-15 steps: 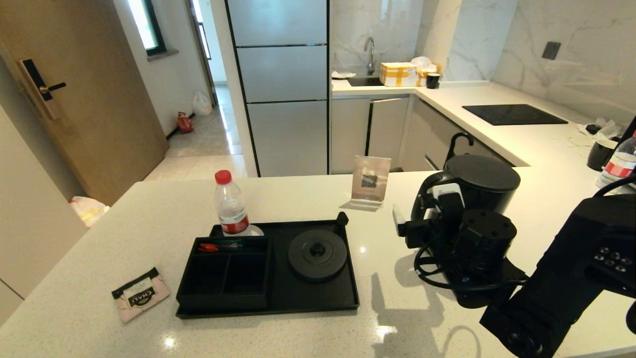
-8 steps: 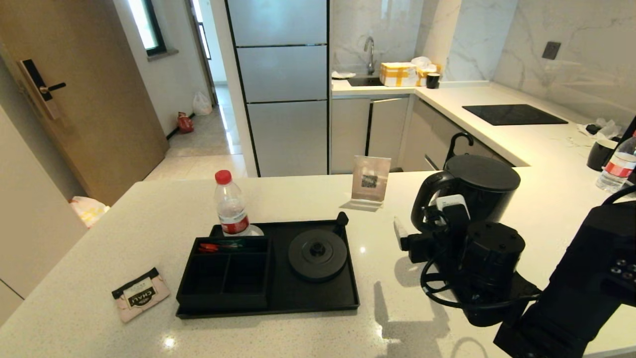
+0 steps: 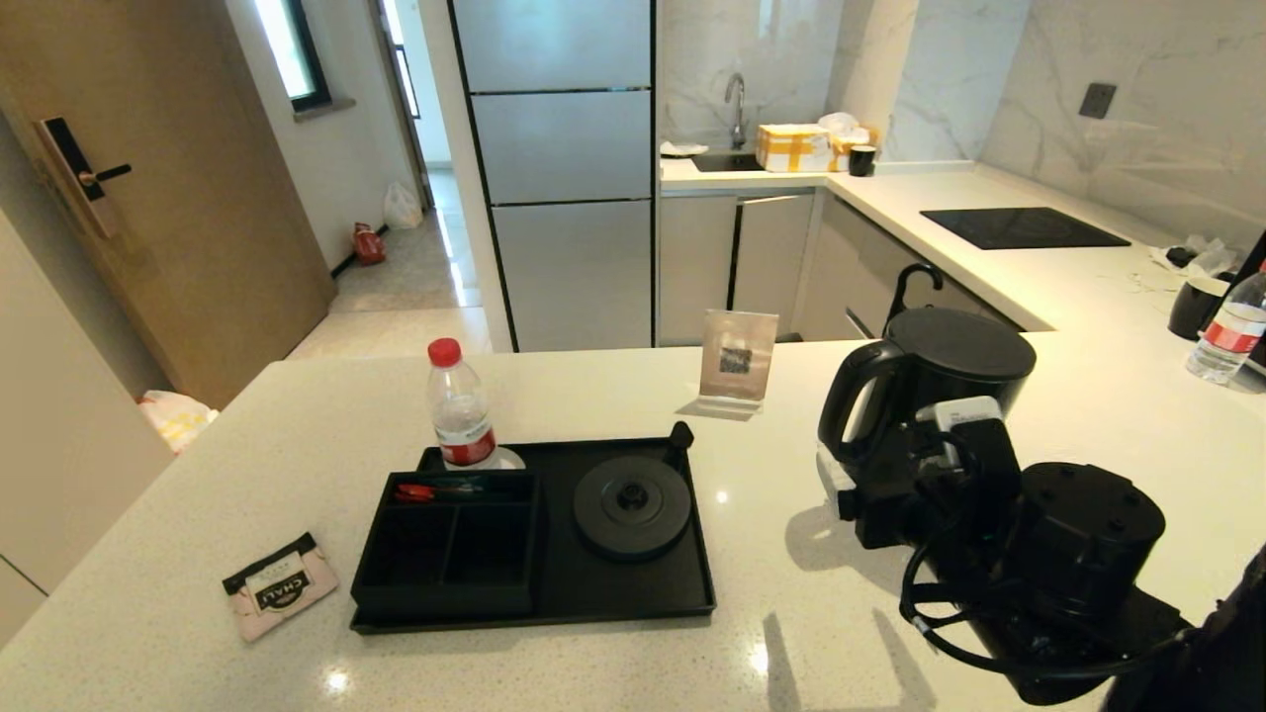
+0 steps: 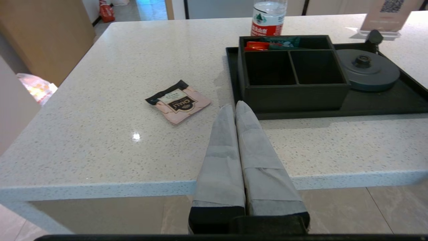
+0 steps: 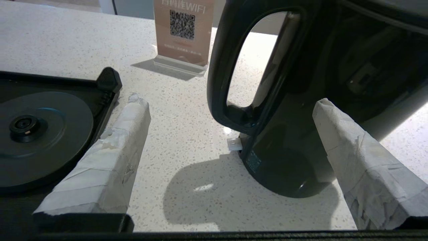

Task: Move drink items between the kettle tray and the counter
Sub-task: Place it on the right, then return the tea bag to its original position

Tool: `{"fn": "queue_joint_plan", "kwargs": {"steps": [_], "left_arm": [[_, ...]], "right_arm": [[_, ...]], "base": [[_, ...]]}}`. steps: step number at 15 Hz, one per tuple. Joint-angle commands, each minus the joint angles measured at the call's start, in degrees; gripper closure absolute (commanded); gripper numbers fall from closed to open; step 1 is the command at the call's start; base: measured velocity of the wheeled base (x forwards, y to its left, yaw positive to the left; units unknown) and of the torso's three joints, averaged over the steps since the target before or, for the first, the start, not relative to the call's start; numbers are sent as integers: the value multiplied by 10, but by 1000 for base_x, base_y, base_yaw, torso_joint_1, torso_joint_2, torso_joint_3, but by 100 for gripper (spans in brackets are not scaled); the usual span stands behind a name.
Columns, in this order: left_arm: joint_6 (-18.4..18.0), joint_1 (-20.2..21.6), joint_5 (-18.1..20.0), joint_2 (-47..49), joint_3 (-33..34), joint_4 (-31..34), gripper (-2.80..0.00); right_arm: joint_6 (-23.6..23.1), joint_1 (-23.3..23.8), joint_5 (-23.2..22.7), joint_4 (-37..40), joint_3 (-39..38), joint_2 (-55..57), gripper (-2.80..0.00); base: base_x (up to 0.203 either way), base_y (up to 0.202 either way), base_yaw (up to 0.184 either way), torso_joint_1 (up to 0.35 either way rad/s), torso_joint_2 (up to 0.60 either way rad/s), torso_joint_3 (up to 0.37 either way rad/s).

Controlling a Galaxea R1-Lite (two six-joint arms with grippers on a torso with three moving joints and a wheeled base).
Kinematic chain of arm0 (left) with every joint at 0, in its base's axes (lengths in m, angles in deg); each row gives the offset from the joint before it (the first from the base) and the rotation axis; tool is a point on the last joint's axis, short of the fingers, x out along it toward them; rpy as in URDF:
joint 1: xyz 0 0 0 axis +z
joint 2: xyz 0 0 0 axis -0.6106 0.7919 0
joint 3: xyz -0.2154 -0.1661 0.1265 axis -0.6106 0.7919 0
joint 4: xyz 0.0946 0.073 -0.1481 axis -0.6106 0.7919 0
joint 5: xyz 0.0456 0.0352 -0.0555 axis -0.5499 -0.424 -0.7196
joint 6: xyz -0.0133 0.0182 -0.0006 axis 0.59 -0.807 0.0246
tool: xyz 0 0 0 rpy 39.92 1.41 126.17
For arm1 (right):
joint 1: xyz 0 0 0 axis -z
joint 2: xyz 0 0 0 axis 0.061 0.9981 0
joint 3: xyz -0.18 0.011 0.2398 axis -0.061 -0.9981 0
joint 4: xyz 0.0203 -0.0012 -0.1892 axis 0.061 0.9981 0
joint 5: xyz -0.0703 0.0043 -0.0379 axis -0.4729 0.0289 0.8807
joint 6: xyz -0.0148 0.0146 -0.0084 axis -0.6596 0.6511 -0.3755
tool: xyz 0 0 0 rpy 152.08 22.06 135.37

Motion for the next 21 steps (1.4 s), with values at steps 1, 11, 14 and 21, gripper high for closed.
{"fn": "queue_joint_plan", "kwargs": {"steps": [1,11,14,21], "left_arm": [[0,0,0,0,0,0,0],[0,-1,0,-1,0,0,0],[0,0,0,0,0,0,0],[0,-1,0,0,0,0,0]], "right_arm": [[-4,0,0,-4,-19,-49,-280],[-7,54,23,449,58,-472,0],[-9,109,38,691,146,-626,0],[-45,328,13,1112,267,-994,0]], "base": [[0,0,0,0,0,0],[0,0,0,0,0,0],[0,0,0,0,0,0],[0,0,0,0,0,0]]}}
